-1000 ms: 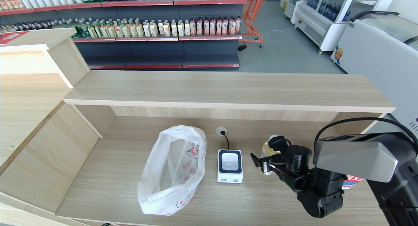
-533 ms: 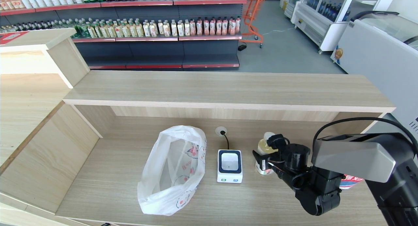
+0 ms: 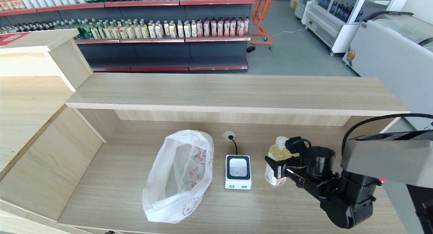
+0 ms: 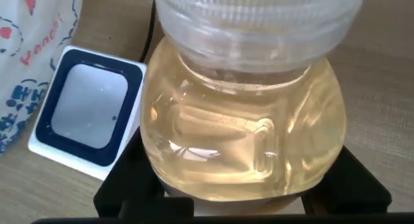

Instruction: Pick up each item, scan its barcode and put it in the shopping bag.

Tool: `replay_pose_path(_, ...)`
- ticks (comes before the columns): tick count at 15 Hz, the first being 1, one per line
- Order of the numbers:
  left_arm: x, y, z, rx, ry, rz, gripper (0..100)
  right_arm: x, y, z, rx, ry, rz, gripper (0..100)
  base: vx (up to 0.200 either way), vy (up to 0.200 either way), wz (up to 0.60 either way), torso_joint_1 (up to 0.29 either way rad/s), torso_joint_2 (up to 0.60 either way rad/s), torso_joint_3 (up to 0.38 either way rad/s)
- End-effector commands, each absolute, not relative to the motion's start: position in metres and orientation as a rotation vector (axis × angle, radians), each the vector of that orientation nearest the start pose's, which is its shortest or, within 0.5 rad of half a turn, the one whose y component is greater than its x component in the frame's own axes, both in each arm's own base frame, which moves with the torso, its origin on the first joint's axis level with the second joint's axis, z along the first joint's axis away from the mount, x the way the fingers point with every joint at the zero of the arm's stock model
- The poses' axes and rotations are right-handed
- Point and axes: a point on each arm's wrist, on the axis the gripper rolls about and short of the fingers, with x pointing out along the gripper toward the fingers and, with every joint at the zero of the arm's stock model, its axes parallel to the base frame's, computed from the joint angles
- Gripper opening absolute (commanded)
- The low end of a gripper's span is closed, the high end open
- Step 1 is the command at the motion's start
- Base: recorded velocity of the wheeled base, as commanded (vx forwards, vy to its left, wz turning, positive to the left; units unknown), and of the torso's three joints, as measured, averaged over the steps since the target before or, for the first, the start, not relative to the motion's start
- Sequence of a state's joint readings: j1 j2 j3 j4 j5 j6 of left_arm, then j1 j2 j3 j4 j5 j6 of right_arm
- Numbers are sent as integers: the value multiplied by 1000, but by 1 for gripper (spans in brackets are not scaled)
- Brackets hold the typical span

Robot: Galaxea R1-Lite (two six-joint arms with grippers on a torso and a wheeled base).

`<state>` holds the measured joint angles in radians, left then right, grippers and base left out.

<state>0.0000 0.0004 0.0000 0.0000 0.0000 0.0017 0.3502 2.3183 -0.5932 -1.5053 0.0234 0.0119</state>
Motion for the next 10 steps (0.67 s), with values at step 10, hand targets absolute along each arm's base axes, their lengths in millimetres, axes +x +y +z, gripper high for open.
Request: replay_pose_path(10,-23,0,75,2,0,0,100,188,76,222,208,181,1069,0,0,0,0,0,0,0)
